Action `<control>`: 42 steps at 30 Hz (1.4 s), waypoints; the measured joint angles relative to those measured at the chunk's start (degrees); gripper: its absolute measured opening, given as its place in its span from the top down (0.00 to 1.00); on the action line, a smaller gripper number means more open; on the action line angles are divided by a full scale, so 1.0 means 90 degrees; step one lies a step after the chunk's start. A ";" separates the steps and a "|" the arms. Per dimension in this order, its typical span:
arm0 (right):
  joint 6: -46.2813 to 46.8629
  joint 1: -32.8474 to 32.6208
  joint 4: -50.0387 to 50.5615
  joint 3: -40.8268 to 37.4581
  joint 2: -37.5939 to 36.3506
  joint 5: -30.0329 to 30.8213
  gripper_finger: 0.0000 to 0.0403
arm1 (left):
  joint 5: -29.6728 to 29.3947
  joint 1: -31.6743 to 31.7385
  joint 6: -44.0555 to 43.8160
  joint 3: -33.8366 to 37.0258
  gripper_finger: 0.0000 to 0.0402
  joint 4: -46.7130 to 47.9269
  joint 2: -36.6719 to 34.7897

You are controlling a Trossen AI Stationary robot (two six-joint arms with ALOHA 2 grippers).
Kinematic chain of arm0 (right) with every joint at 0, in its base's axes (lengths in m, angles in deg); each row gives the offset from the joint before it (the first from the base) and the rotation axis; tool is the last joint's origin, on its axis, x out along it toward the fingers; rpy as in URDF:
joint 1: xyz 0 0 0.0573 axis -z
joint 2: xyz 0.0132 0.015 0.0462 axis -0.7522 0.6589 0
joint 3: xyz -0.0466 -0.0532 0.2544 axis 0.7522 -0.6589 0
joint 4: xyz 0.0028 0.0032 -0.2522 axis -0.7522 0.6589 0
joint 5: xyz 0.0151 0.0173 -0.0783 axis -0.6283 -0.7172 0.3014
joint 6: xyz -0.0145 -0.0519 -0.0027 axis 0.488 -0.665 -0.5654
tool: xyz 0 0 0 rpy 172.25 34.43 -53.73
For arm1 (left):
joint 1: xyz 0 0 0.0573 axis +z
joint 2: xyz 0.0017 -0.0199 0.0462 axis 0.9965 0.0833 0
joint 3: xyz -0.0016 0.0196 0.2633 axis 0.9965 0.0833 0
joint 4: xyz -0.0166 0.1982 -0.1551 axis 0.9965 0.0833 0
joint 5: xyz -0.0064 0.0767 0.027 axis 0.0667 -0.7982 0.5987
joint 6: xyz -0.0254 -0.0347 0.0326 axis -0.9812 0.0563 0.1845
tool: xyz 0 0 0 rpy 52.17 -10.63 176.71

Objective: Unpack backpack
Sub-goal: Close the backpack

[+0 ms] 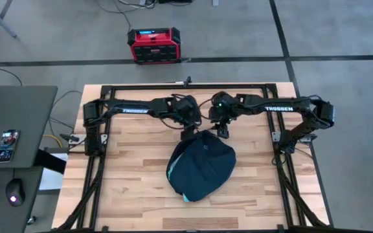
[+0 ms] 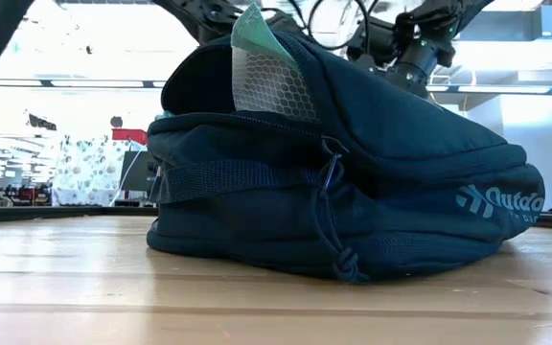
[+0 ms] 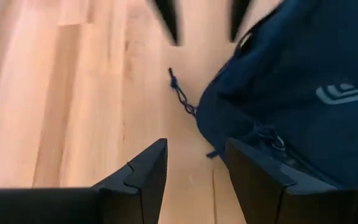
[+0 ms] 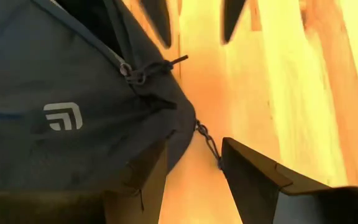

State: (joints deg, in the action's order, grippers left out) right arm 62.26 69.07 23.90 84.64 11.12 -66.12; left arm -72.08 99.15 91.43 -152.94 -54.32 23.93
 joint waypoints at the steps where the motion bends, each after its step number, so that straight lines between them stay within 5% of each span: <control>1: -0.0044 0.0054 -0.0008 0.0000 -0.0002 -0.0074 0.63 | 0.0006 0.0006 0.0164 -0.0126 0.63 0.0184 0.0100; 19: -0.0283 0.0222 -0.0090 -0.0005 0.0000 -0.0360 0.63 | 0.0745 -0.0329 0.1056 -0.0664 0.64 0.0486 0.0660; 29: -0.0282 0.0222 -0.0058 -0.0005 0.0000 -0.0359 0.63 | 0.0229 -0.0414 0.1099 -0.0657 0.64 0.0766 0.0262; 42: -0.0310 0.0222 -0.0090 -0.0005 0.0002 -0.0358 0.63 | 0.0224 -0.0567 -0.1648 -0.0657 0.64 0.1219 0.0137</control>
State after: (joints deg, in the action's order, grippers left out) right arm 59.48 71.07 23.08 84.60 11.14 -69.34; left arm -70.07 94.04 76.60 -158.85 -43.35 25.17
